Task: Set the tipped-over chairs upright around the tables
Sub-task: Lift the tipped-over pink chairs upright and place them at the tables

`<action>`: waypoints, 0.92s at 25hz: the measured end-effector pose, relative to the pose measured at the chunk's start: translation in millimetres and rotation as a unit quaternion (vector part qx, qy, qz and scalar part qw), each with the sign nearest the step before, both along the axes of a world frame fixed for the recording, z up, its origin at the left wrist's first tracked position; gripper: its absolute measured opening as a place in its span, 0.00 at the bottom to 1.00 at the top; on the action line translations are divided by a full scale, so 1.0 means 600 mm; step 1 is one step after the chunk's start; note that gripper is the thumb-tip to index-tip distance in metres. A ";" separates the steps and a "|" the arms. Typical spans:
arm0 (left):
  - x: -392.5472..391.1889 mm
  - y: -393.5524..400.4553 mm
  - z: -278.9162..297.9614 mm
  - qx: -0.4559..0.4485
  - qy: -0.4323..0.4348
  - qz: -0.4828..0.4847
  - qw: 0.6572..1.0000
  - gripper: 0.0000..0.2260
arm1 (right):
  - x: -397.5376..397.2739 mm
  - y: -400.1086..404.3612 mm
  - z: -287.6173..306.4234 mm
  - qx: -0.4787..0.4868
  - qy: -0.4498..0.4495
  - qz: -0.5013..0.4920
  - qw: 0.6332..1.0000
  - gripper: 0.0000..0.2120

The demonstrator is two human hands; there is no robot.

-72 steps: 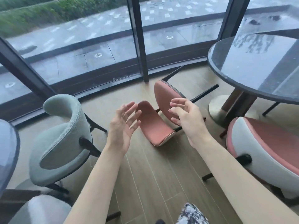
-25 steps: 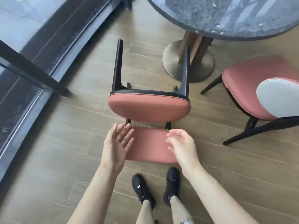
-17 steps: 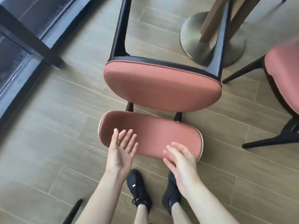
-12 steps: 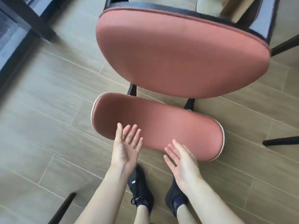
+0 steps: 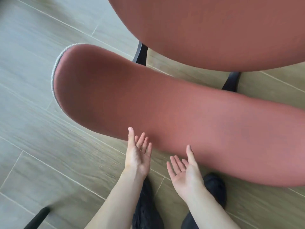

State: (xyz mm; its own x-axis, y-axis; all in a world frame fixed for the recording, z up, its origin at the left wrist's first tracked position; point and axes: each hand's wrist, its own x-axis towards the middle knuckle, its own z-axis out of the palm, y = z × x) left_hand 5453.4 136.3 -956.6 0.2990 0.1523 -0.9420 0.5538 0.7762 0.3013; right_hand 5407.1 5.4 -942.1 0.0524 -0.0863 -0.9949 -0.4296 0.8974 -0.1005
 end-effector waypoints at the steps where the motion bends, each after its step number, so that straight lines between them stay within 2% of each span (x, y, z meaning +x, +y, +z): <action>1: -0.002 -0.001 -0.028 0.014 0.007 0.000 1.000 0.48 | -0.002 0.001 -0.028 0.001 0.003 -0.009 1.000 0.43; 5: 0.004 -0.013 -0.105 0.108 0.078 -0.009 0.991 0.45 | -0.008 -0.012 -0.105 -0.013 0.013 -0.064 0.998 0.50; 7: 0.004 -0.015 -0.133 0.149 0.094 0.005 0.984 0.48 | -0.013 -0.023 -0.131 -0.050 0.009 -0.071 0.996 0.50; 11: 0.004 0.007 -0.149 0.080 0.017 0.015 0.997 0.58 | -0.018 -0.036 -0.150 -0.054 -0.015 -0.068 0.996 0.37; 13: 0.001 0.021 -0.139 0.079 0.026 0.015 0.996 0.56 | -0.021 -0.041 -0.138 -0.058 0.000 -0.054 0.997 0.35; 17: -0.024 0.001 -0.059 0.090 0.048 -0.029 0.994 0.43 | -0.032 -0.078 -0.052 -0.089 0.035 -0.027 0.995 0.44; 20: -0.047 -0.020 0.047 0.086 0.055 -0.058 0.993 0.34 | -0.043 -0.111 0.054 -0.101 0.066 0.000 0.993 0.44; 23: -0.056 -0.042 0.186 0.091 0.057 -0.092 0.990 0.34 | -0.042 -0.145 0.192 -0.111 0.093 0.034 0.989 0.42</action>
State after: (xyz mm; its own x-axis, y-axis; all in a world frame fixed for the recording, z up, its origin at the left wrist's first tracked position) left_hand 5419.9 110.8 -844.9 0.2308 0.2760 -0.9330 0.7187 0.5980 0.3547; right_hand 5381.8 -81.5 -827.0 -0.1173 -0.3068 -0.9445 -0.5175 0.8306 -0.2056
